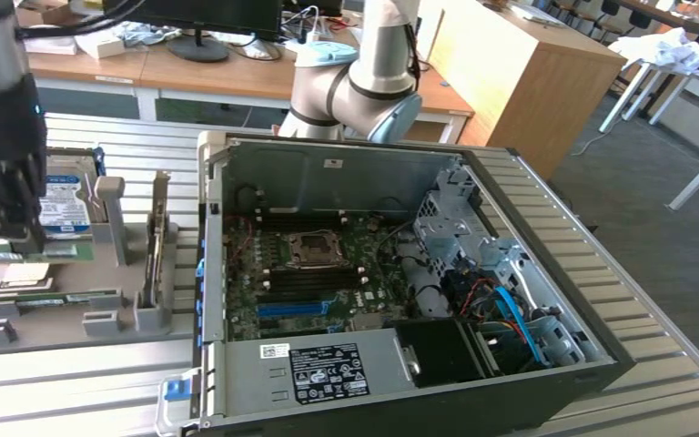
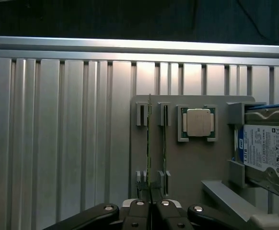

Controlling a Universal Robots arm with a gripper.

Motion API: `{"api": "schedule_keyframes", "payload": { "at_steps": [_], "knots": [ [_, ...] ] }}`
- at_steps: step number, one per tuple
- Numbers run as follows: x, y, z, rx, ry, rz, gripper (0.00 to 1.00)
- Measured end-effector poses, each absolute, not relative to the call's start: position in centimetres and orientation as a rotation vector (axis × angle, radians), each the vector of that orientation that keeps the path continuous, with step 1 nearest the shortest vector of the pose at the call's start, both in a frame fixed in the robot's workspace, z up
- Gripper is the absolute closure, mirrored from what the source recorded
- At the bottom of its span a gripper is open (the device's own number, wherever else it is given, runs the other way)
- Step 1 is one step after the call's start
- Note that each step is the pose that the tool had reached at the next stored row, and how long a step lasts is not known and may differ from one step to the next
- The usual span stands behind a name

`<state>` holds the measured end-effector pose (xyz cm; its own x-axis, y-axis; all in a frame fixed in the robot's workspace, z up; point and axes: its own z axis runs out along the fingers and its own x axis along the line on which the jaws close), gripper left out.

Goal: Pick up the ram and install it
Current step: 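Pick up the ram and move it above insertion slot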

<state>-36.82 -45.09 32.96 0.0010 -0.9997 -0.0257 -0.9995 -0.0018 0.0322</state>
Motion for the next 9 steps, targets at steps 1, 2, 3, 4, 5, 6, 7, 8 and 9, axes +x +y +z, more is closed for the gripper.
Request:
{"api": "schedule_keyframes", "payload": {
  "at_steps": [1,2,3,4,5,6,7,8,9],
  "knots": [
    [-36.8,-45.1,33.4,2.219,-2.216,-0.064,0.88],
    [-36.8,-45.1,33.8,2.219,-2.216,-0.064,0.88],
    [-36.8,-45.1,34.1,2.219,-2.217,-0.064,0.88],
    [-36.8,-45.1,34.5,2.219,-2.217,-0.064,0.88],
    [-36.8,-45.1,34.8,2.218,-2.217,-0.064,0.88],
    [-36.8,-45.1,35.2,2.218,-2.217,-0.064,0.88],
    [-36.8,-45.1,35.5,2.218,-2.217,-0.064,0.88],
    [-36.8,-45.1,35.9,2.218,-2.217,-0.064,0.88],
    [-36.8,-45.1,36.2,2.218,-2.218,-0.064,0.88]
  ]
}}
